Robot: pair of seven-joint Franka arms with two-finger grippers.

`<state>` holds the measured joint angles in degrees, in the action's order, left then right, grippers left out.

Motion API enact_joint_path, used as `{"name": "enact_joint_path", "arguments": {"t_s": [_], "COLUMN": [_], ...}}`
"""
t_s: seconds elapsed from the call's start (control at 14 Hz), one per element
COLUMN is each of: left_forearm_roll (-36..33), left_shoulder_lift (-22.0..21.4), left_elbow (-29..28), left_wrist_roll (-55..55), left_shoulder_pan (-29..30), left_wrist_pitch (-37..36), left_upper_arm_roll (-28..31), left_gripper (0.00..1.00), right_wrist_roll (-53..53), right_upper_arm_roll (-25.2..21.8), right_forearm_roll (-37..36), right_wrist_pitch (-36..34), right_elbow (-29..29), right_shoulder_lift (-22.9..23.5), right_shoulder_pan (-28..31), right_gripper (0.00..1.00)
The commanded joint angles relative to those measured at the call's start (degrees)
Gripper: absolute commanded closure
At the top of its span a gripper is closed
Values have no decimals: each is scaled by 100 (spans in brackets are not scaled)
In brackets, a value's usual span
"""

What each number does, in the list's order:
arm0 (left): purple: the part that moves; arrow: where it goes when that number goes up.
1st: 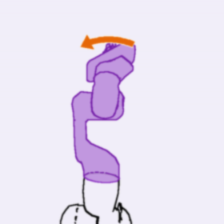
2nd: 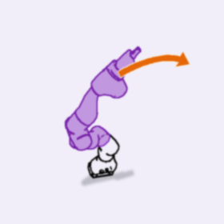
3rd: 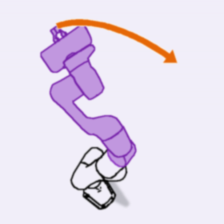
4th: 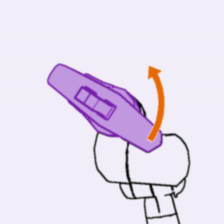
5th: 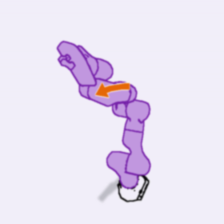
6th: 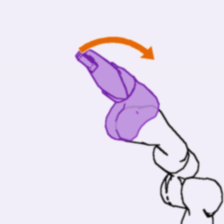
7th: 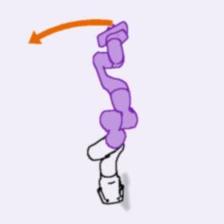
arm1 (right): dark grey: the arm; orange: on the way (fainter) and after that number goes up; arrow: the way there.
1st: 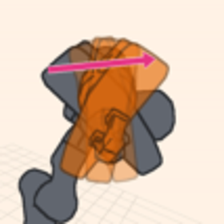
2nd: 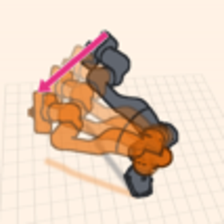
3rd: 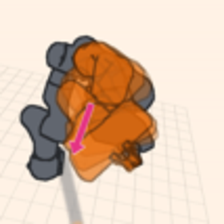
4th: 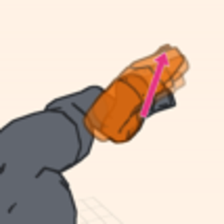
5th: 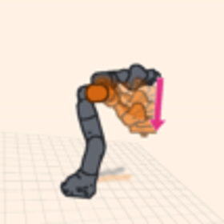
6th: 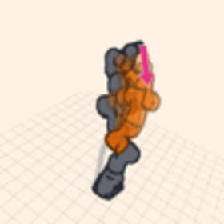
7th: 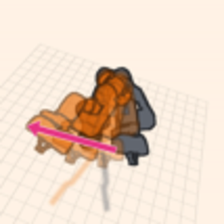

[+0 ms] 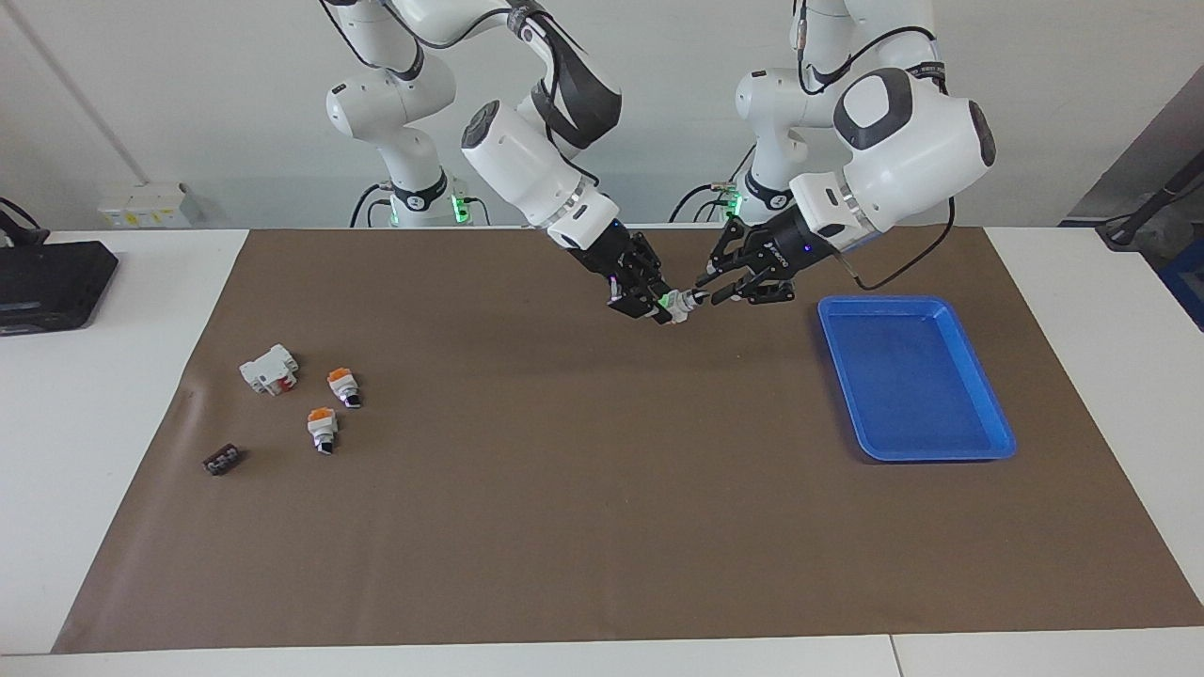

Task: Turn and place switch with both arms
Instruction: 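Bring the left gripper to the switch held by the right gripper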

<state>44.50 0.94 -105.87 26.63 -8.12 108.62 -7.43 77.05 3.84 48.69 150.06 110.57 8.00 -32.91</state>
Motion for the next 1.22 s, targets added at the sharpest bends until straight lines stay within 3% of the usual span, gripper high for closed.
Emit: {"name": "enact_joint_path", "arguments": {"t_s": [0.0, 0.29, 0.5, 0.86, 1.15], "left_forearm_roll": [85, 85, 85, 85, 85], "left_shoulder_lift": [-59, -85, -85, -76, -85], "left_elbow": [-161, -284, -294, -285, -294], "left_wrist_roll": [150, 378, 387, 378, 308], "left_shoulder_pan": [-145, -207, -225, -225, -242], "left_wrist_pitch": [194, 326, 326, 335, 344], "left_upper_arm_roll": [84, 84, 84, 84, 84], "left_gripper": [66, 66, 73, 100, 100], "right_wrist_roll": [-164, -164, -164, -173, -164], "right_upper_arm_roll": [-6, -6, -6, -6, -6], "right_forearm_roll": [44, 44, 44, 44, 44], "right_wrist_pitch": [163, 164, 164, 172, 304], "right_elbow": [35, 35, 35, 35, 35], "right_shoulder_lift": [-36, -36, -36, -27, -18], "right_shoulder_pan": [-40, -40, -40, -40, -40], "right_gripper": [100, 100, 100, 100, 100]}}
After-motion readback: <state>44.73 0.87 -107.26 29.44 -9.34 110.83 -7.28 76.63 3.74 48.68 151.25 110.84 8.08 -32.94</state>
